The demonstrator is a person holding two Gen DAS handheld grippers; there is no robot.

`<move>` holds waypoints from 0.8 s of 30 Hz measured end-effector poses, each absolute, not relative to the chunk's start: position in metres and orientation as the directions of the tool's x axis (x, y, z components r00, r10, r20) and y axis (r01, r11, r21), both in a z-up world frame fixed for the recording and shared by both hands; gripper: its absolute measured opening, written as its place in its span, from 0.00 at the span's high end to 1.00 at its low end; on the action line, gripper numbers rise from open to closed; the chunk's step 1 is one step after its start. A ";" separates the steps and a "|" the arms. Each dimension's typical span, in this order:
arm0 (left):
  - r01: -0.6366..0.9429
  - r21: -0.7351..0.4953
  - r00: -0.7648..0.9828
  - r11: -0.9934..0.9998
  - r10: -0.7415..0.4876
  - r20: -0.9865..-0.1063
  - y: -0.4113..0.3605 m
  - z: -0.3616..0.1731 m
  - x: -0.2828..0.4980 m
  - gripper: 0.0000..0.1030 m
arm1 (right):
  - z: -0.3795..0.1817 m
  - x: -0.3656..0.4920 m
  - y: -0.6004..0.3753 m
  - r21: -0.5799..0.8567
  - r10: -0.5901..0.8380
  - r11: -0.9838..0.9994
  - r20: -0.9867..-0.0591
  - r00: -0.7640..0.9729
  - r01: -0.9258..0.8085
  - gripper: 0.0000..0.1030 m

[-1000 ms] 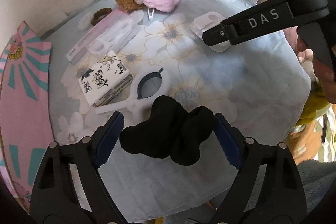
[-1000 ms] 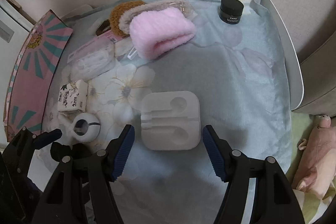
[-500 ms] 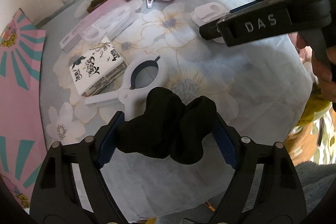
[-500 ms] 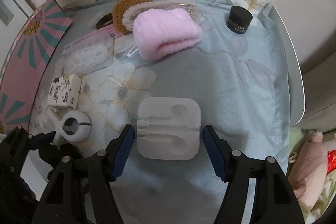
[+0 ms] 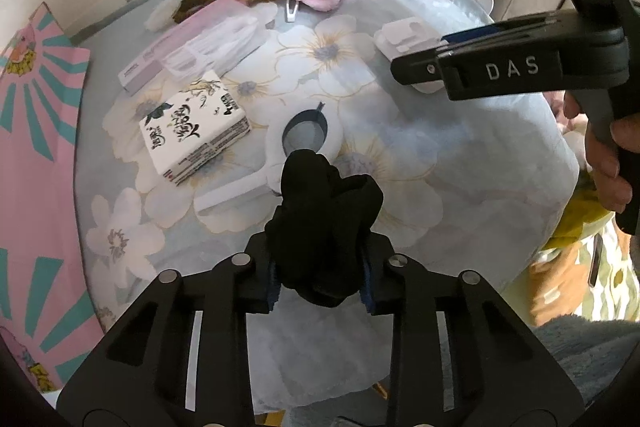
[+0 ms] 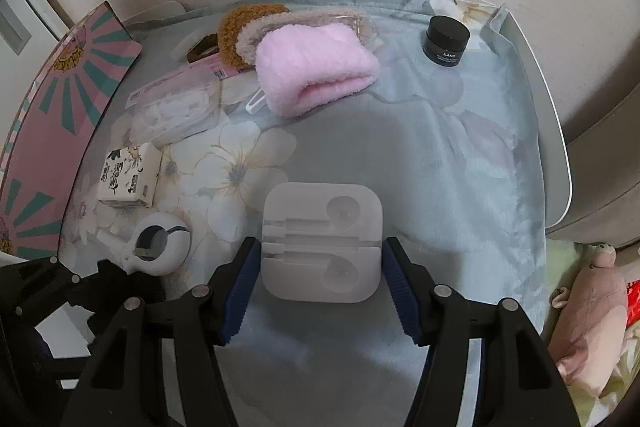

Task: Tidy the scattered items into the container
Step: 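Close the left gripper on the black cloth while the right gripper grasps the white case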

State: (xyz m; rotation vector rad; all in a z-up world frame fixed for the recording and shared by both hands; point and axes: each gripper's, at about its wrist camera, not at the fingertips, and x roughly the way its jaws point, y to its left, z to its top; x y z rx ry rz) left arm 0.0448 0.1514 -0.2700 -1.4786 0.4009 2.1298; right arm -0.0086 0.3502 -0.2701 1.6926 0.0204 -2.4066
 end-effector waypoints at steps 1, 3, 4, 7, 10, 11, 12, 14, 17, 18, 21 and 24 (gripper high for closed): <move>-0.561 -0.058 -0.273 -0.826 0.251 -0.929 0.149 -0.268 0.045 0.76 | -0.270 -0.005 0.353 0.104 -0.155 -0.980 -0.933 -0.325 0.169 0.44; -0.558 -0.070 -0.275 -0.827 0.264 -0.924 0.145 -0.264 0.046 0.77 | -0.271 -0.007 0.354 0.107 -0.158 -0.980 -0.932 -0.327 0.169 0.44; -0.557 -0.073 -0.276 -0.827 0.268 -0.923 0.145 -0.263 0.045 0.77 | -0.272 -0.007 0.351 0.110 -0.159 -0.980 -0.931 -0.328 0.165 0.44; -0.558 -0.090 -0.279 -0.825 0.289 -0.916 0.142 -0.256 0.042 0.77 | -0.274 -0.010 0.340 0.112 -0.159 -0.982 -0.929 -0.333 0.154 0.44; -0.557 -0.103 -0.280 -0.824 0.303 -0.911 0.142 -0.252 0.039 0.77 | -0.271 -0.010 0.337 0.115 -0.158 -0.983 -0.928 -0.337 0.146 0.44; -0.556 -0.106 -0.280 -0.824 0.306 -0.910 0.141 -0.251 0.038 0.77 | -0.271 -0.010 0.338 0.115 -0.158 -0.983 -0.928 -0.338 0.142 0.44; -0.556 -0.110 -0.281 -0.824 0.311 -0.908 0.139 -0.249 0.038 0.77 | -0.270 -0.008 0.339 0.117 -0.158 -0.983 -0.927 -0.339 0.138 0.44; -0.555 -0.120 -0.276 -0.823 0.318 -0.907 0.137 -0.247 0.037 0.77 | -0.268 -0.007 0.338 0.118 -0.157 -0.984 -0.925 -0.347 0.130 0.44; -0.552 -0.135 -0.270 -0.823 0.329 -0.905 0.135 -0.246 0.033 0.77 | -0.266 -0.006 0.335 0.117 -0.153 -0.986 -0.923 -0.352 0.122 0.44; -0.551 -0.141 -0.267 -0.822 0.334 -0.904 0.134 -0.246 0.033 0.77 | -0.265 -0.005 0.333 0.116 -0.152 -0.986 -0.923 -0.353 0.120 0.44; -0.551 -0.145 -0.274 -0.822 0.342 -0.899 0.128 -0.241 0.034 0.77 | -0.262 -0.001 0.333 0.116 -0.149 -0.987 -0.921 -0.360 0.113 0.44; -0.554 -0.145 -0.279 -0.820 0.347 -0.896 0.122 -0.237 0.034 0.77 | -0.260 0.002 0.332 0.118 -0.147 -0.988 -0.918 -0.369 0.102 0.44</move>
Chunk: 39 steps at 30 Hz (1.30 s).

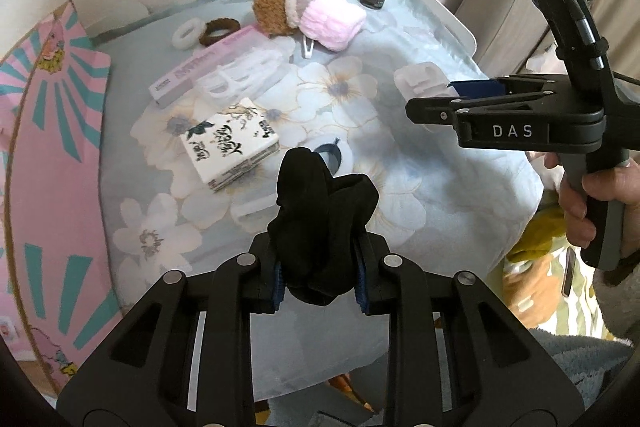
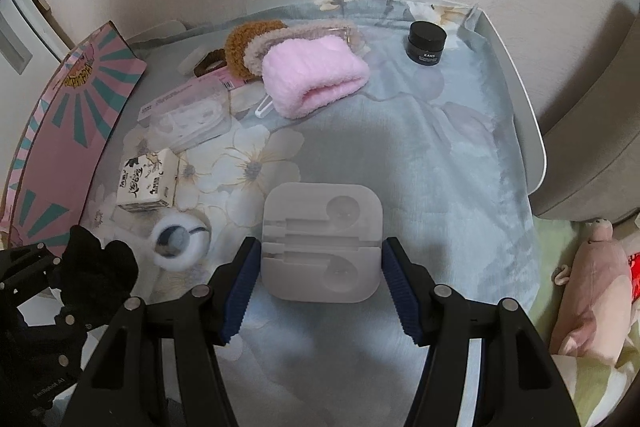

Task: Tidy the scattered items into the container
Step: 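Close the left gripper on the black cloth while the right gripper grasps the white case, then carry the black cloth with the left tool while the right carries the white case to the box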

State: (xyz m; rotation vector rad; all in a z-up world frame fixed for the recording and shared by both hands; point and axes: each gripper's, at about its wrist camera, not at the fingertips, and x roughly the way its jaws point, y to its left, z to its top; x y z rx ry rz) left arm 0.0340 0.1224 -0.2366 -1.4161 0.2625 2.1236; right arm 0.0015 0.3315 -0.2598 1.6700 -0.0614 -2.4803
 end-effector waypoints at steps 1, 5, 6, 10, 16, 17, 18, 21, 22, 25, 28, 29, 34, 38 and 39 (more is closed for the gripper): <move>-0.554 -0.145 -0.281 -0.820 0.348 -0.894 0.120 -0.235 0.034 0.77 | -0.259 0.003 0.331 0.119 -0.147 -0.988 -0.917 -0.372 0.099 0.44; -0.552 -0.155 -0.294 -0.819 0.365 -0.883 0.111 -0.221 0.033 0.77 | -0.249 0.006 0.328 0.124 -0.149 -0.988 -0.909 -0.390 0.088 0.44; -0.551 -0.156 -0.300 -0.820 0.369 -0.880 0.109 -0.218 0.032 0.77 | -0.246 0.007 0.327 0.127 -0.151 -0.988 -0.907 -0.394 0.087 0.44; -0.540 -0.151 -0.346 -0.828 0.382 -0.857 0.096 -0.194 0.028 0.77 | -0.230 0.008 0.323 0.149 -0.168 -0.986 -0.892 -0.419 0.079 0.44; -0.490 -0.130 -0.448 -0.862 0.376 -0.811 0.060 -0.155 0.022 0.77 | -0.197 0.005 0.310 0.139 -0.171 -0.985 -0.865 -0.472 0.101 0.44; -0.474 -0.121 -0.469 -0.872 0.366 -0.804 0.051 -0.147 0.021 0.77 | -0.192 0.003 0.307 0.136 -0.172 -0.985 -0.861 -0.478 0.110 0.44; -0.464 -0.117 -0.480 -0.878 0.360 -0.800 0.045 -0.142 0.020 0.77 | -0.187 0.002 0.302 0.133 -0.178 -0.983 -0.855 -0.487 0.126 0.44; -0.411 -0.110 -0.529 -0.905 0.335 -0.779 0.014 -0.125 0.018 0.77 | -0.172 -0.001 0.282 0.127 -0.201 -0.976 -0.837 -0.510 0.176 0.44; -0.390 -0.103 -0.547 -0.915 0.321 -0.773 0.003 -0.121 0.017 0.77 | -0.168 -0.002 0.274 0.126 -0.211 -0.973 -0.830 -0.516 0.195 0.44; -0.330 -0.088 -0.576 -0.940 0.274 -0.770 -0.025 -0.117 0.009 0.77 | -0.155 -0.005 0.242 0.128 -0.259 -0.954 -0.810 -0.527 0.272 0.44; -0.271 -0.100 -0.587 -0.957 0.247 -0.771 -0.050 -0.115 0.003 0.77 | -0.149 -0.009 0.204 0.106 -0.294 -0.928 -0.798 -0.526 0.358 0.44; -0.253 -0.099 -0.589 -0.962 0.234 -0.774 -0.058 -0.115 0.001 0.77 | -0.147 -0.011 0.194 0.100 -0.302 -0.920 -0.796 -0.525 0.379 0.44; -0.200 -0.110 -0.569 -0.974 0.206 -0.796 -0.081 -0.127 -0.012 0.77 | -0.136 -0.030 0.132 0.119 -0.393 -0.855 -0.783 -0.482 0.504 0.44; -0.175 -0.131 -0.536 -0.976 0.206 -0.819 -0.091 -0.144 -0.022 0.77 | -0.141 -0.045 0.095 0.180 -0.457 -0.808 -0.792 -0.405 0.561 0.44; -0.171 -0.138 -0.524 -0.975 0.209 -0.826 -0.092 -0.148 -0.025 0.77 | -0.144 -0.050 0.084 0.179 -0.460 -0.797 -0.800 -0.386 0.577 0.44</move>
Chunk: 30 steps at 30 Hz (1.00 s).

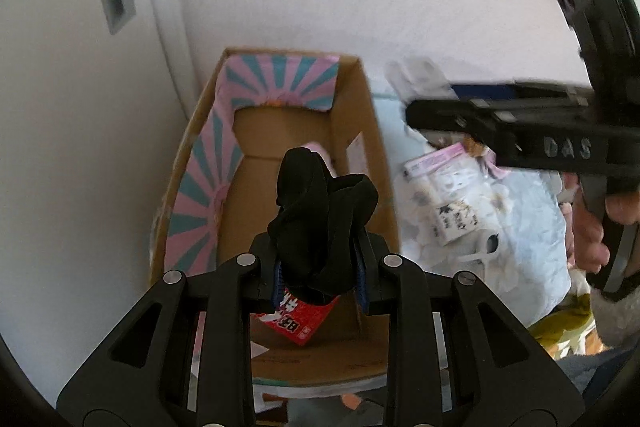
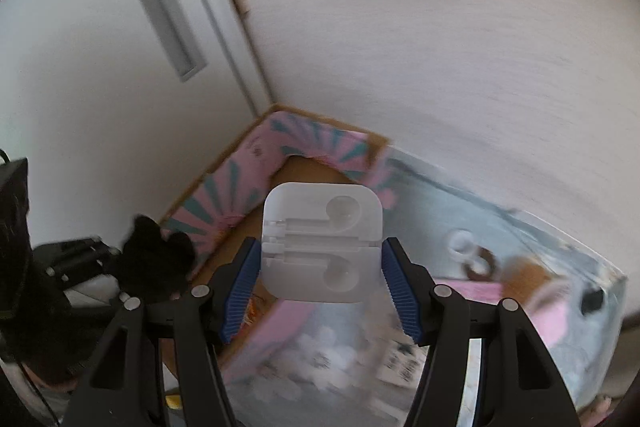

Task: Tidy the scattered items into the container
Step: 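Carry the black cloth with the left tool while the right carries the white case to the box, then open the left gripper over the box while the right gripper releases the white case inside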

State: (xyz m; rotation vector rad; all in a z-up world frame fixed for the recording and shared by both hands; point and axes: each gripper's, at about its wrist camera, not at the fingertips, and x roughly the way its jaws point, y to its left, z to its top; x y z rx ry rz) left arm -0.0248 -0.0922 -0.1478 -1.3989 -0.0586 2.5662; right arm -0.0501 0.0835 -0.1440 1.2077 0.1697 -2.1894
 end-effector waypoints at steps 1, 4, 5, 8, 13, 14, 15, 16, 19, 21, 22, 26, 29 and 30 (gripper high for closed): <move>-0.163 -0.144 -0.513 -0.976 0.209 -0.833 -0.096 -0.155 -0.027 0.77 | -0.147 -0.055 0.072 0.169 -0.454 -0.788 -0.808 -0.374 0.592 0.44; -0.143 -0.145 -0.487 -0.979 0.197 -0.851 -0.101 -0.173 -0.029 0.77 | -0.158 -0.069 0.046 0.156 -0.446 -0.767 -0.827 -0.342 0.622 0.44; -0.137 -0.142 -0.483 -0.980 0.192 -0.855 -0.105 -0.177 -0.026 0.77 | -0.164 -0.074 0.038 0.156 -0.443 -0.762 -0.834 -0.329 0.629 0.44; -0.131 -0.135 -0.467 -0.982 0.181 -0.866 -0.107 -0.190 -0.029 0.77 | -0.184 -0.086 0.015 0.145 -0.422 -0.749 -0.857 -0.297 0.646 0.44; -0.143 -0.128 -0.453 -0.981 0.180 -0.873 -0.102 -0.202 -0.034 0.77 | -0.209 -0.107 -0.005 0.144 -0.388 -0.773 -0.878 -0.280 0.618 0.44; -0.146 -0.131 -0.452 -0.981 0.184 -0.873 -0.101 -0.203 -0.034 0.77 | -0.211 -0.110 -0.006 0.152 -0.390 -0.776 -0.878 -0.277 0.612 0.44; -0.148 -0.135 -0.450 -0.980 0.188 -0.873 -0.099 -0.203 -0.035 0.77 | -0.213 -0.113 -0.006 0.159 -0.391 -0.780 -0.879 -0.272 0.606 0.44; -0.150 -0.139 -0.447 -0.979 0.193 -0.874 -0.097 -0.204 -0.035 0.77 | -0.215 -0.115 -0.006 0.164 -0.391 -0.782 -0.880 -0.268 0.601 0.44; -0.154 -0.138 -0.443 -0.978 0.193 -0.876 -0.092 -0.207 -0.036 0.77 | -0.217 -0.119 -0.006 0.169 -0.387 -0.784 -0.885 -0.258 0.597 0.44; -0.149 -0.148 -0.439 -0.978 0.200 -0.876 -0.091 -0.208 -0.035 0.53 | -0.219 -0.120 -0.007 0.164 -0.380 -0.784 -0.890 -0.253 0.599 0.44; -0.145 -0.164 -0.438 -0.976 0.212 -0.874 -0.091 -0.207 -0.034 0.39 | -0.220 -0.121 -0.008 0.167 -0.380 -0.781 -0.891 -0.246 0.601 0.43; -0.122 -0.203 -0.482 -0.972 0.237 -0.844 -0.093 -0.197 -0.028 0.02 | -0.220 -0.120 -0.012 0.151 -0.354 -0.781 -0.907 -0.229 0.606 0.40; -0.107 -0.165 -0.476 -0.980 0.197 -0.857 -0.091 -0.196 -0.028 0.02 | -0.214 -0.116 -0.009 0.129 -0.348 -0.785 -0.901 -0.258 0.605 0.34; -0.109 -0.158 -0.473 -0.982 0.190 -0.860 -0.091 -0.196 -0.027 0.02 | -0.212 -0.114 -0.007 0.132 -0.350 -0.788 -0.900 -0.261 0.601 0.33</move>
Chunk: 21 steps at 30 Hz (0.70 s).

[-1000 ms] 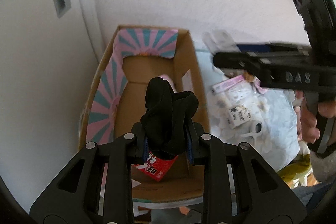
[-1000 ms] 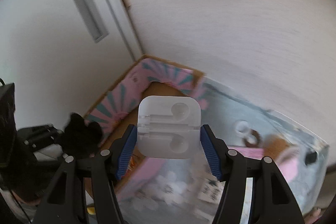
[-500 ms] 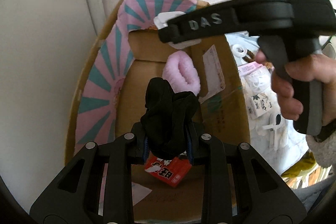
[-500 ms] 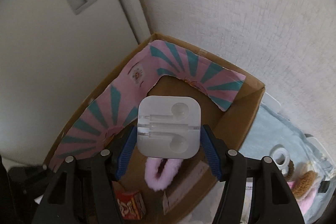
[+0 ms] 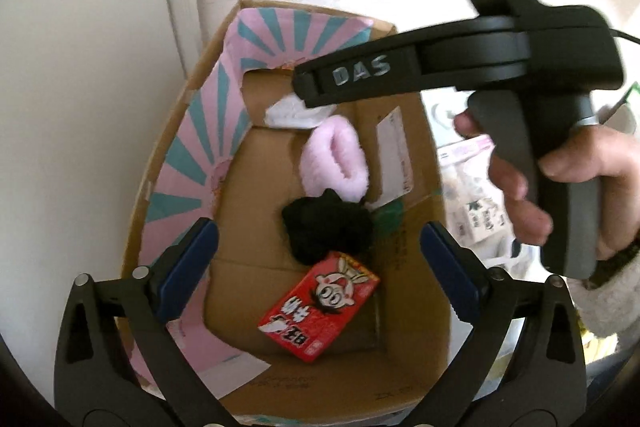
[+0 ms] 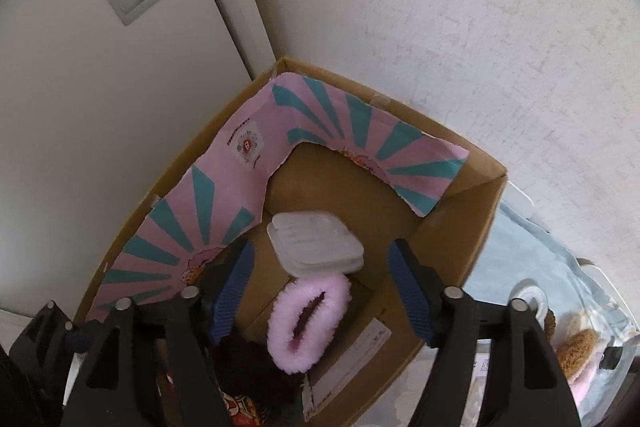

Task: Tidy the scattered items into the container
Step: 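Open the left gripper over the box while the right gripper releases the white case inside, then withdraw both tools from the box back over the table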

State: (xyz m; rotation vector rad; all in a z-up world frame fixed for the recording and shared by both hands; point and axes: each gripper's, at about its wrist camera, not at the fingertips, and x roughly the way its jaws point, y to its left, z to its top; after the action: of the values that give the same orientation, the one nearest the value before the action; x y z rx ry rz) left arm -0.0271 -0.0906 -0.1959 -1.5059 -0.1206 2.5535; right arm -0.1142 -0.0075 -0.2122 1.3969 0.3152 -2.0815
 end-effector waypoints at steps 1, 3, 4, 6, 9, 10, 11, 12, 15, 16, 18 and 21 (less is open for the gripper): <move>-0.109 -0.151 -0.474 -0.983 0.185 -0.861 -0.090 -0.196 -0.025 0.02 | -0.210 -0.113 -0.005 0.139 -0.356 -0.790 -0.897 -0.262 0.597 0.33; -0.107 -0.148 -0.476 -0.983 0.181 -0.861 -0.097 -0.193 -0.026 0.02 | -0.206 -0.110 -0.001 0.150 -0.365 -0.794 -0.892 -0.265 0.590 0.33; -0.107 -0.148 -0.478 -0.983 0.181 -0.859 -0.098 -0.192 -0.024 0.02 | -0.205 -0.109 0.000 0.151 -0.366 -0.795 -0.891 -0.267 0.587 0.33; -0.104 -0.147 -0.484 -0.984 0.179 -0.857 -0.105 -0.184 -0.021 0.02 | -0.200 -0.104 0.004 0.144 -0.364 -0.798 -0.888 -0.279 0.585 0.33; -0.103 -0.146 -0.490 -0.984 0.178 -0.853 -0.103 -0.179 -0.018 0.02 | -0.195 -0.099 0.010 0.139 -0.365 -0.797 -0.886 -0.286 0.587 0.33; -0.104 -0.147 -0.491 -0.984 0.180 -0.852 -0.104 -0.178 -0.016 0.02 | -0.193 -0.098 0.009 0.136 -0.365 -0.797 -0.885 -0.290 0.588 0.33; -0.107 -0.149 -0.491 -0.983 0.183 -0.852 -0.104 -0.176 -0.014 0.02 | -0.191 -0.100 0.004 0.134 -0.365 -0.797 -0.884 -0.293 0.589 0.33; -0.108 -0.149 -0.493 -0.983 0.183 -0.850 -0.102 -0.176 -0.015 0.02 | -0.188 -0.097 0.007 0.130 -0.365 -0.798 -0.881 -0.300 0.589 0.33; -0.113 -0.144 -0.499 -0.983 0.182 -0.847 -0.102 -0.172 -0.011 0.02 | -0.179 -0.095 0.007 0.119 -0.366 -0.798 -0.875 -0.318 0.591 0.33; -0.114 -0.142 -0.502 -0.983 0.181 -0.846 -0.102 -0.170 -0.008 0.02 | -0.176 -0.092 0.008 0.118 -0.368 -0.799 -0.872 -0.324 0.590 0.33; -0.114 -0.143 -0.507 -0.983 0.182 -0.842 -0.103 -0.166 -0.004 0.02 | -0.169 -0.087 0.014 0.122 -0.376 -0.799 -0.866 -0.330 0.589 0.33; -0.116 -0.147 -0.514 -0.982 0.186 -0.837 -0.102 -0.159 0.002 0.02 | -0.165 -0.077 0.022 0.129 -0.383 -0.805 -0.859 -0.340 0.580 0.33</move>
State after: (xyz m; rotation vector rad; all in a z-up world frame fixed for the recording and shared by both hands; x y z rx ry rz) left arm 0.0024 -0.1015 -0.1586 -1.4450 -0.1071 2.5903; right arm -0.0774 0.0221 -0.1649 1.3092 0.2658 -2.1605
